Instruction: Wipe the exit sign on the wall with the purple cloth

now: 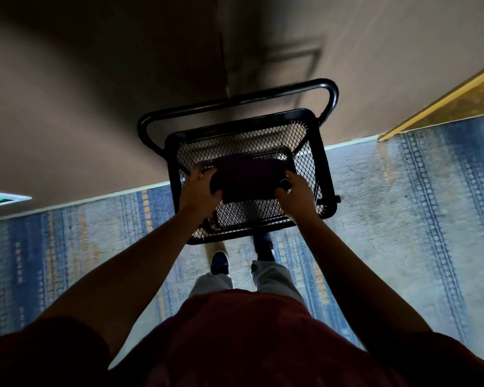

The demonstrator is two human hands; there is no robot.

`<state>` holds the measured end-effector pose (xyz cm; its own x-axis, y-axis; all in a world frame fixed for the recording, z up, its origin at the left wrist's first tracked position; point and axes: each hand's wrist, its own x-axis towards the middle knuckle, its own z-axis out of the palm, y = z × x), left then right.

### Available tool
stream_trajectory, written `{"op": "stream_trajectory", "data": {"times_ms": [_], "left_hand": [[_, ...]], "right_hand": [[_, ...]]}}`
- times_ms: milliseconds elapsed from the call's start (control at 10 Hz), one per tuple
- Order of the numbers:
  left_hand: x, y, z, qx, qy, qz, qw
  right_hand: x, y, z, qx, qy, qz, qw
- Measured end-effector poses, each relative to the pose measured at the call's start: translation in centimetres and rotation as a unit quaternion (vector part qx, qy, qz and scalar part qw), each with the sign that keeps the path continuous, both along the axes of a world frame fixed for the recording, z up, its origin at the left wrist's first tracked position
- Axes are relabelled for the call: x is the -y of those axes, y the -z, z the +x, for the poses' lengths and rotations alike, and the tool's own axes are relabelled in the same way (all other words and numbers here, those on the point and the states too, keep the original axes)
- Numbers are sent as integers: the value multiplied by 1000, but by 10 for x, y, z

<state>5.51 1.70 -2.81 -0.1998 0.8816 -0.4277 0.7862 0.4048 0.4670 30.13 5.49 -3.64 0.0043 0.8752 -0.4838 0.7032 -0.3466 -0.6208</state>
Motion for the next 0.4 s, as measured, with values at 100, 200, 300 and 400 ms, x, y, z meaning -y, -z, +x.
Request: {"op": "stream_trajectory", "data": {"times_ms": [100, 200, 300, 400], "left_hand": [[3, -10, -10, 3, 21, 27, 999], [9, -15, -22, 14, 36, 40, 998], [23, -24, -33, 24, 57, 82, 995], [29, -30, -42, 25, 59, 104, 993]], "right_hand": [[10, -11, -3, -5, 43, 7, 999], [19, -18, -6, -5, 65, 15, 998], [33, -32, -13, 14, 79, 33, 996], [45, -41, -22, 6, 97, 47, 994]]}}
